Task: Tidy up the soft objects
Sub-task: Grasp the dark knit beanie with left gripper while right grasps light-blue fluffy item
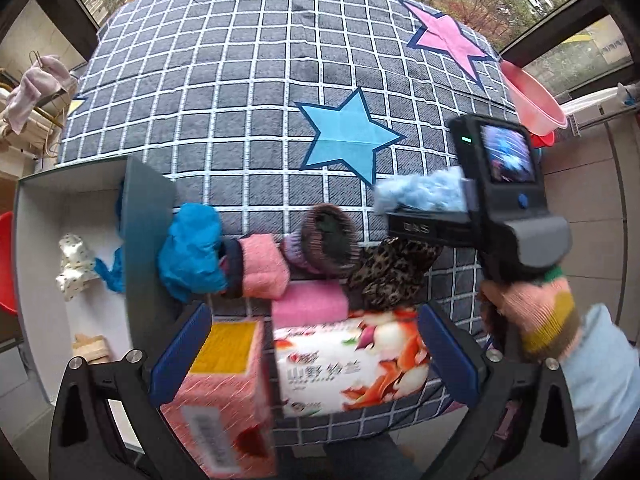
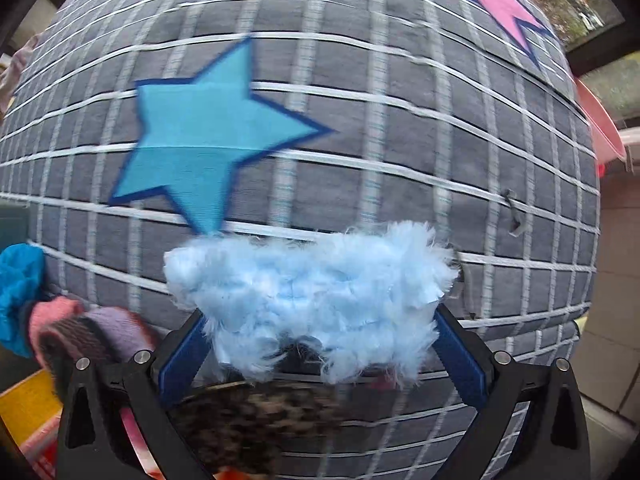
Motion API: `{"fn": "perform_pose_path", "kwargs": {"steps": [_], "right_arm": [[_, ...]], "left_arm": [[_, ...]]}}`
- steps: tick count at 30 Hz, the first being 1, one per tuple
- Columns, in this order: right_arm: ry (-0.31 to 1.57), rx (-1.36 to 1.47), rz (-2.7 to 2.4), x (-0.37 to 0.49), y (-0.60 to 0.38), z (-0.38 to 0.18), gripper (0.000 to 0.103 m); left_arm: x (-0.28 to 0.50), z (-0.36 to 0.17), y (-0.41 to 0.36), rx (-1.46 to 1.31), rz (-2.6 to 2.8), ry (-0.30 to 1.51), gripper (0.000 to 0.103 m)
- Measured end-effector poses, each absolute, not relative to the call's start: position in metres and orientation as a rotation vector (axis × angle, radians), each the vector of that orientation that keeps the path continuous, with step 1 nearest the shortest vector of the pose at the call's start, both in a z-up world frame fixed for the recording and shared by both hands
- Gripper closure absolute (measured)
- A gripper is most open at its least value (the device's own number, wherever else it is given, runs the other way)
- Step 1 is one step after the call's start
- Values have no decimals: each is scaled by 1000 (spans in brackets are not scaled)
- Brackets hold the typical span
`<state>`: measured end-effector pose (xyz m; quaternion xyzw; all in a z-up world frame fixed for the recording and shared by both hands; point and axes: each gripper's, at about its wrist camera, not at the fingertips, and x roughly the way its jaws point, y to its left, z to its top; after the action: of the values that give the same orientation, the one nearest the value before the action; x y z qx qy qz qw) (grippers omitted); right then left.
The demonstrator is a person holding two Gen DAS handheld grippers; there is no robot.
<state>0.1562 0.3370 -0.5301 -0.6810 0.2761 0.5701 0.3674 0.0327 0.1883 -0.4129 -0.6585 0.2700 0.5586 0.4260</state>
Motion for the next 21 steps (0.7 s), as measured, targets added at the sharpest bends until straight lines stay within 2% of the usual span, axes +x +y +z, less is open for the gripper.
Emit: {"fn": "perform_pose_path", "kwargs": {"steps": [4,13,15,17,19,20,21], "right_arm": [[825,-1686,1457,194,357,-528,0],[888,-1642,1532,242,380,-523,0],[879,-1645,1555,247,381,-524,1],[871,-1649,1578,234,376,-524,11],[863,-1662,1596,220,373,-526,15],[860,-1664,1598,207,366,-523,17],[859,-1658,1607,203,365,-519,25]], "left_arm": [[42,-437,218,-1676,1403,703,0],[45,-500,254,-1838,1396,798,3],[42,-508,256,-1868,1390,801,11],[40,-515,258,-1902,1378,799,15],[37,-522,259,-1933,1376,807,23],[37,-526,260,-1949,1364,804,30],[36,-530,261,-1968,1344,800,38]]}}
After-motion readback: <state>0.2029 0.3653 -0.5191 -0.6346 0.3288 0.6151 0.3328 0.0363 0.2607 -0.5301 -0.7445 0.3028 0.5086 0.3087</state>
